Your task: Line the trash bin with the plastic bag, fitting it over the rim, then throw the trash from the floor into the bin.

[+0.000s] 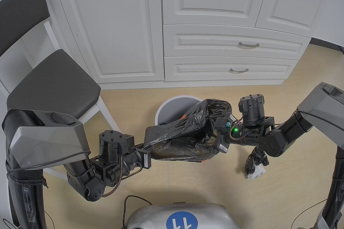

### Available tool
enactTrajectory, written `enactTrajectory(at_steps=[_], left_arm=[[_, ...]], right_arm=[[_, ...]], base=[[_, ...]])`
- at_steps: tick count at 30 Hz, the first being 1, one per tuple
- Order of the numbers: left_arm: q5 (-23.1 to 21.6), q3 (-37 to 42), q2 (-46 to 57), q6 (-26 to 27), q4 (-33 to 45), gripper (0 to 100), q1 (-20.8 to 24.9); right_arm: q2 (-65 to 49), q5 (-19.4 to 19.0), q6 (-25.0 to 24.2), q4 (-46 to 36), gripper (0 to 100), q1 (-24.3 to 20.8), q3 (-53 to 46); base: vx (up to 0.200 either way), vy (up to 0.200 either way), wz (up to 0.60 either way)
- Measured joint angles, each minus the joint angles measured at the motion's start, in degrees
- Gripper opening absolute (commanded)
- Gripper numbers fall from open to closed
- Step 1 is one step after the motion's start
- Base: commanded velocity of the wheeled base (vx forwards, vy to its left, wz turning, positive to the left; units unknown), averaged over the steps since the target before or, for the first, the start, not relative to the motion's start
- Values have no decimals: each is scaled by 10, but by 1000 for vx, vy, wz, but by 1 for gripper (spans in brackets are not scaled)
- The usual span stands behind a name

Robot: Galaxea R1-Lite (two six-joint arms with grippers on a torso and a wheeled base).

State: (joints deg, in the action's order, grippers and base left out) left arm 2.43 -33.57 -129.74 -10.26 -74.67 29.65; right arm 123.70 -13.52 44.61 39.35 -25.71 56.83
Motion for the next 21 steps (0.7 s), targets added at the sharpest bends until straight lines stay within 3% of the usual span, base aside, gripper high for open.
enactTrajectory(at_steps=[10,14,21], left_arm=[[-22,16,0,5,7,100,-8],[-42,24,29,36,22,100,-7],[-54,-23,83,81,148,100,11]], right_arm=[[64,1,-36,162,100,-7,-66],[84,2,-59,205,100,-9,-79],[94,2,-79,251,100,-13,-102]], base=[[0,0,0],[0,0,0],[0,0,0]])
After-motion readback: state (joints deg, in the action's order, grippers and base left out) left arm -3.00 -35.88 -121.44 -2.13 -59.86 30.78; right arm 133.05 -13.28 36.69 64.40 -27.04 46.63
